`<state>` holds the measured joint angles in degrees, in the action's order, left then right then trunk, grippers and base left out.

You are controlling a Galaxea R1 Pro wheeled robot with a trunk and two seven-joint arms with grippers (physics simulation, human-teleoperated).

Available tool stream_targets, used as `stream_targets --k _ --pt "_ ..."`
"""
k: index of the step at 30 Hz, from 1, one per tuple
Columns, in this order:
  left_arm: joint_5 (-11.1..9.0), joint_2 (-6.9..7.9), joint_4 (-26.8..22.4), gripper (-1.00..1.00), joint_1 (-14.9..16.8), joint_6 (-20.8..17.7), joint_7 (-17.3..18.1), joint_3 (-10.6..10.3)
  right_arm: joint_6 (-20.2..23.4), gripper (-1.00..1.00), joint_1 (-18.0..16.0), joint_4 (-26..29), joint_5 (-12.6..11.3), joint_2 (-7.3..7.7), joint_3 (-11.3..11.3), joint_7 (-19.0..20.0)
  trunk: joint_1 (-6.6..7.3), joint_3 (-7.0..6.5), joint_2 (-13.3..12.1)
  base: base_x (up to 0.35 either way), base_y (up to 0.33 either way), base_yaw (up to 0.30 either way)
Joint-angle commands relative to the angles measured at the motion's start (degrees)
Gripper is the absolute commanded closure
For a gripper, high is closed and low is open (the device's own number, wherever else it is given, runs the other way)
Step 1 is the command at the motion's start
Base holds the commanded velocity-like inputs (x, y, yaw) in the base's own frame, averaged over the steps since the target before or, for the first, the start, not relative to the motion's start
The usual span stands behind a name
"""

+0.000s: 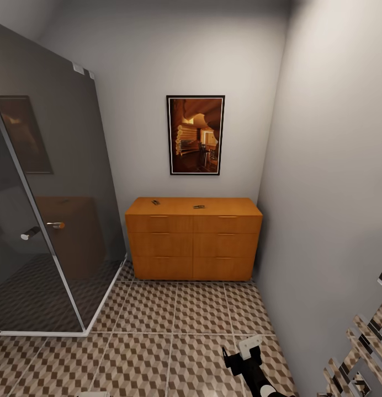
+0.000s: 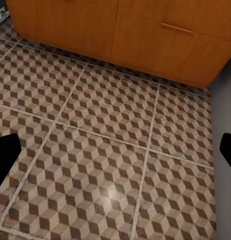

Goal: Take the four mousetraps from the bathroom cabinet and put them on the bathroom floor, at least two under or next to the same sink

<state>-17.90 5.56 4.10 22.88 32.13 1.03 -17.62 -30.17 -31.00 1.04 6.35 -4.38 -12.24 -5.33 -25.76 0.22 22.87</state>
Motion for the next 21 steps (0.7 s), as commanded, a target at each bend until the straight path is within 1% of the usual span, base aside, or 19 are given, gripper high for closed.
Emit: stream_targets --k 1,21 --pt "-0.5 -0.03 0.2 -1.00 0.1 0.3 0.1 -0.5 -0.1 -1.00 0.0 -0.1 0.6 -0.01 -0.1 -0.6 -0.02 0.02 0.0 0.000 0.000 0.000" --pt "-0.5 -0.03 0.2 -1.00 0.1 0.3 0.1 -0.5 -0.1 -1.00 0.0 -0.1 0.6 -0.03 -0.1 -0.6 -0.02 0.02 0.0 0.000 0.000 0.000"
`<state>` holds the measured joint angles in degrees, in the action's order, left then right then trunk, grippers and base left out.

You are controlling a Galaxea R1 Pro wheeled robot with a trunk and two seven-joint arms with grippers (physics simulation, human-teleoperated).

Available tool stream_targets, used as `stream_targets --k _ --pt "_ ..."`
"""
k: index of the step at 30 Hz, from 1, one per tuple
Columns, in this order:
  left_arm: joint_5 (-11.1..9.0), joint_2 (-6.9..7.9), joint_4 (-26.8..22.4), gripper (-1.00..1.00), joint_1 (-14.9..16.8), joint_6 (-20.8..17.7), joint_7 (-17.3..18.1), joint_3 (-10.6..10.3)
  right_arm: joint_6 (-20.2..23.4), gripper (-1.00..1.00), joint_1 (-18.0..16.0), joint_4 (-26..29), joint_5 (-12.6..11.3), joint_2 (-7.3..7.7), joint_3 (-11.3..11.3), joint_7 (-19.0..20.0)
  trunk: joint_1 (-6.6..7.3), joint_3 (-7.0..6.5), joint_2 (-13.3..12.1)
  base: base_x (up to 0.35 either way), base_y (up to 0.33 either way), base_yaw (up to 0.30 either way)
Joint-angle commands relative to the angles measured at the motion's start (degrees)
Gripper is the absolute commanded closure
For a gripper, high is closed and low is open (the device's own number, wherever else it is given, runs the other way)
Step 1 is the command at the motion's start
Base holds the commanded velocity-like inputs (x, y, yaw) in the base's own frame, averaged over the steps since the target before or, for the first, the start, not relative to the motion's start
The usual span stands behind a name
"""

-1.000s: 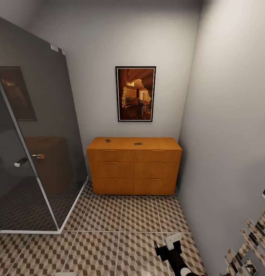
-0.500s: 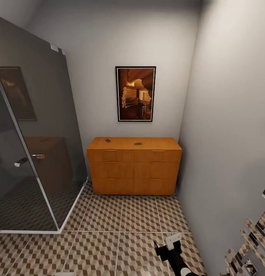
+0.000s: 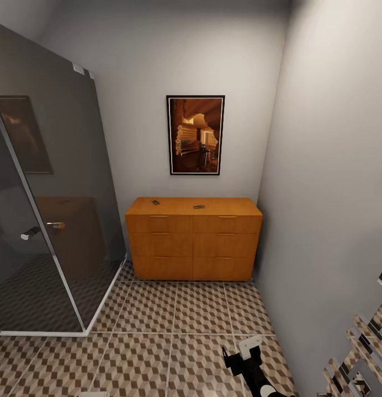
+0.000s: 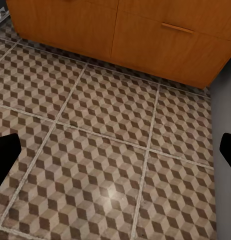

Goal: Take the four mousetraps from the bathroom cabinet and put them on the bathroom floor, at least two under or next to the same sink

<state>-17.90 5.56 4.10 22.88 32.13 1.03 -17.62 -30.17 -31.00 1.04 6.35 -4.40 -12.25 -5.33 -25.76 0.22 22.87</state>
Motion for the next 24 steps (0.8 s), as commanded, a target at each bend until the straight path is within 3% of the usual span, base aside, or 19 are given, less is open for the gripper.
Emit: stream_targets --k 1,24 --pt "-0.5 -0.03 0.2 -1.00 0.1 0.3 0.1 -0.5 -0.1 -1.00 0.0 -0.1 0.6 -0.01 -0.1 -0.6 -0.02 0.02 0.0 0.000 0.000 0.000" --pt "-0.5 -0.03 0.2 -1.00 0.1 0.3 0.1 -0.5 -0.1 -1.00 0.0 -0.1 0.6 0.01 -0.1 -0.6 -0.02 0.02 0.0 0.000 0.000 0.000"
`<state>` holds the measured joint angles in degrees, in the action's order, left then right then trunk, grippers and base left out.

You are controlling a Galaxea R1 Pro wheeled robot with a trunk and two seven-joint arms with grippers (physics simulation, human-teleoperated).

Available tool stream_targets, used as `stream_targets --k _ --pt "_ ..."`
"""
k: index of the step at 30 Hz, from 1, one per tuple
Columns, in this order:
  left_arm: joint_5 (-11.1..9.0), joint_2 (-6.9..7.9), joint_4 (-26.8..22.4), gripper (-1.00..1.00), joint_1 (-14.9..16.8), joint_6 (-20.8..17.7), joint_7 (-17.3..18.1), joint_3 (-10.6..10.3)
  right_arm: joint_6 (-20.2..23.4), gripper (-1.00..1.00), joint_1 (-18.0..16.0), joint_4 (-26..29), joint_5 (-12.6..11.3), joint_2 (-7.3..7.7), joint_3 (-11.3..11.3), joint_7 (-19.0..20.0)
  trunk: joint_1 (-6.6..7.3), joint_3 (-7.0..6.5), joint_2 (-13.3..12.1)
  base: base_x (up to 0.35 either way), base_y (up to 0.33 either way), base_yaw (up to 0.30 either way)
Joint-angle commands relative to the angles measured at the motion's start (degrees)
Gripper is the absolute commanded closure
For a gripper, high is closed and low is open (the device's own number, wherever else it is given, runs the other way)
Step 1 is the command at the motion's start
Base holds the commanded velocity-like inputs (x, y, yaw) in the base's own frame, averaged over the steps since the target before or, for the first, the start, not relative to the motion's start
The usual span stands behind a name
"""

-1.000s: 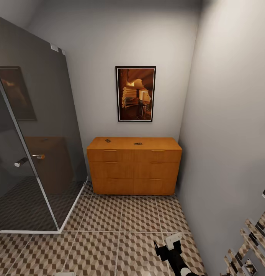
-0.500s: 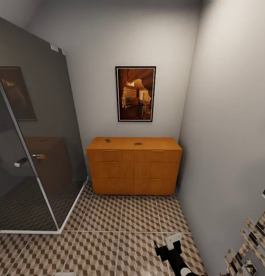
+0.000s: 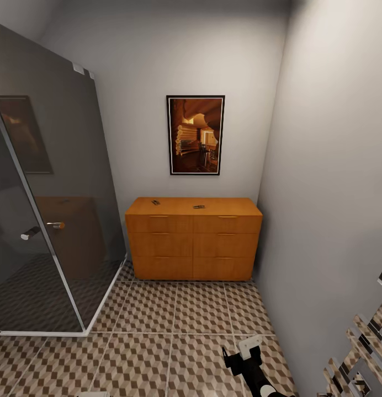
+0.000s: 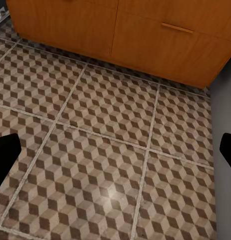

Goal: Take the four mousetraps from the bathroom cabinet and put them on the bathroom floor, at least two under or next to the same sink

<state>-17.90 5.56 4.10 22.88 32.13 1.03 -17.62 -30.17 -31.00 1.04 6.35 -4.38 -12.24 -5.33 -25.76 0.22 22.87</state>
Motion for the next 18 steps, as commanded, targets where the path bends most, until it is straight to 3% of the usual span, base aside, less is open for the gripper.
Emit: stream_targets --k 1,18 --pt "-0.5 -0.03 0.2 -1.00 0.1 0.3 0.1 -0.5 -0.1 -1.00 0.0 -0.1 0.6 -0.01 -0.1 -0.6 -0.02 0.02 0.0 0.000 0.000 0.000" --pt "-0.5 -0.03 0.2 -1.00 0.1 0.3 0.1 -0.5 -0.1 -1.00 0.0 -0.1 0.6 -0.03 -0.1 -0.6 -0.02 0.02 0.0 0.000 0.000 0.000"
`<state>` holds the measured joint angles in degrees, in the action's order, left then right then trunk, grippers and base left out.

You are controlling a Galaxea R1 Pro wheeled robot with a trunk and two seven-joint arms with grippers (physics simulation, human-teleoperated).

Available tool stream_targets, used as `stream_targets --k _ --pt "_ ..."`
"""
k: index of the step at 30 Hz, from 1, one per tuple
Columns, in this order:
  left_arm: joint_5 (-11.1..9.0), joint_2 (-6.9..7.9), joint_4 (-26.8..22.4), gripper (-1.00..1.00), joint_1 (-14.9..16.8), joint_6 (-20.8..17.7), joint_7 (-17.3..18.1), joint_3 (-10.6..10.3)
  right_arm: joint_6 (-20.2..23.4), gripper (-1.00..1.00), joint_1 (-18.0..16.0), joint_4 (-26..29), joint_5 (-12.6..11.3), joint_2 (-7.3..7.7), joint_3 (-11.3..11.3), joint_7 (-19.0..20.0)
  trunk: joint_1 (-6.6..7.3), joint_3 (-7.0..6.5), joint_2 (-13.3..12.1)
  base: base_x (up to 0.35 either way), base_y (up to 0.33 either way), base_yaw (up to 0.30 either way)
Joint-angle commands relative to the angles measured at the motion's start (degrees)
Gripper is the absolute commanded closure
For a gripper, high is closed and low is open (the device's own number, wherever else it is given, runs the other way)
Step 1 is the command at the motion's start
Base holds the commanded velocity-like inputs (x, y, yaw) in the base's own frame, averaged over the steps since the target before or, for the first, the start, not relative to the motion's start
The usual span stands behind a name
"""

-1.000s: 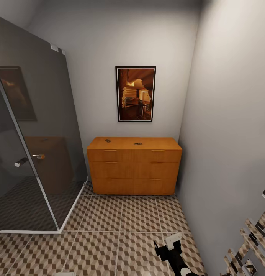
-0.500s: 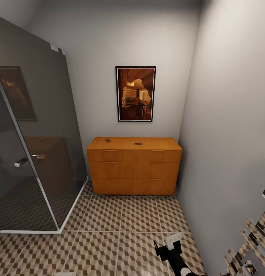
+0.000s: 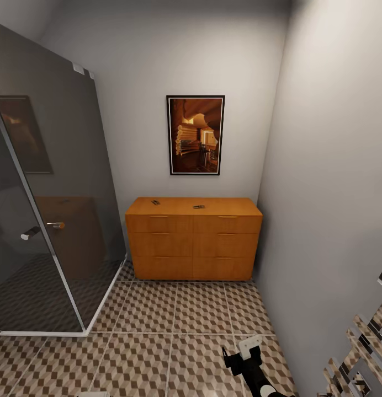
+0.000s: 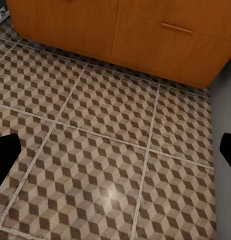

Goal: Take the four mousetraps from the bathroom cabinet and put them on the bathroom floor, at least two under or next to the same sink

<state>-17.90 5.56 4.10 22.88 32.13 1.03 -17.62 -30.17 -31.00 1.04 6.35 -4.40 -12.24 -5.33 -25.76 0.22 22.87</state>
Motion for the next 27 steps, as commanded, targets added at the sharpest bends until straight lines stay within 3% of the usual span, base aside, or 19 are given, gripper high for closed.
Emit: stream_targets --k 1,27 --pt "-0.5 -0.03 0.2 -1.00 0.1 0.3 0.1 -0.5 -0.1 -1.00 0.0 -0.1 0.6 -0.01 -0.1 -0.6 -0.02 0.02 0.0 0.000 0.000 0.000" --pt "-0.5 -0.03 0.2 -1.00 0.1 0.3 0.1 -0.5 -0.1 -1.00 0.0 -0.1 0.6 0.00 -0.1 -0.6 -0.02 0.02 0.0 0.000 0.000 0.000"
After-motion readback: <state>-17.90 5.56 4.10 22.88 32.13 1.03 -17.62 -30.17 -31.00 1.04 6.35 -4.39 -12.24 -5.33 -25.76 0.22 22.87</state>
